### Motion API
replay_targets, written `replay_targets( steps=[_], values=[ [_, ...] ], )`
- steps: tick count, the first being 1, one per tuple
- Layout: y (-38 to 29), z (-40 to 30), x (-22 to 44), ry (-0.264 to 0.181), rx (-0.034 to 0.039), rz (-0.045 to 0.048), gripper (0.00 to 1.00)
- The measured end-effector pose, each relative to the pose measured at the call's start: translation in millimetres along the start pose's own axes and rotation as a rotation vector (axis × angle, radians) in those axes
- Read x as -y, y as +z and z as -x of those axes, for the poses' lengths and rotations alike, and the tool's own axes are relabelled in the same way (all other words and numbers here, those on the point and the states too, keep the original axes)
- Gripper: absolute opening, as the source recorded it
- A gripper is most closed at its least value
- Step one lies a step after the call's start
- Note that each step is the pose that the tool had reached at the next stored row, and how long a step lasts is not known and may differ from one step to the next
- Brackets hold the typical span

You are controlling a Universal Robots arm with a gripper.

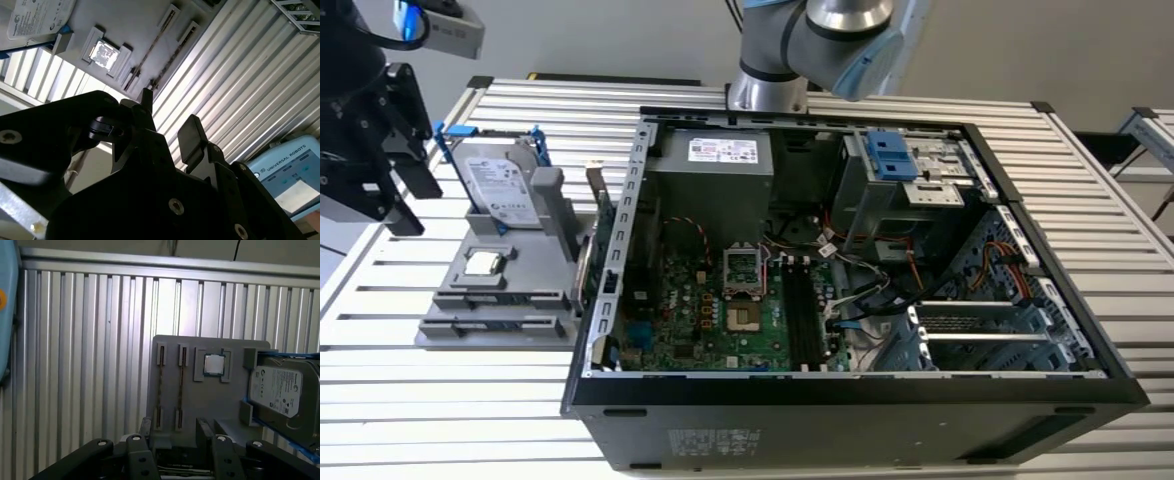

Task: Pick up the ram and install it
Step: 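Pick up the ram and move it above insertion slot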

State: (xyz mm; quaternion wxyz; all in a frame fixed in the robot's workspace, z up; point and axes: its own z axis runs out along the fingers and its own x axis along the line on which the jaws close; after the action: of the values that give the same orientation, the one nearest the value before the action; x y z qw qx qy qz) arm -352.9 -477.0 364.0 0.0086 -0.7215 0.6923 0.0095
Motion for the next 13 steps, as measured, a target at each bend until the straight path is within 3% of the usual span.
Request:
replay_targets(
  steps=[13],
  values=[
    [8.2,0.2,0.0,0.000,-0.0098,0.0004,1.00]
  ],
)
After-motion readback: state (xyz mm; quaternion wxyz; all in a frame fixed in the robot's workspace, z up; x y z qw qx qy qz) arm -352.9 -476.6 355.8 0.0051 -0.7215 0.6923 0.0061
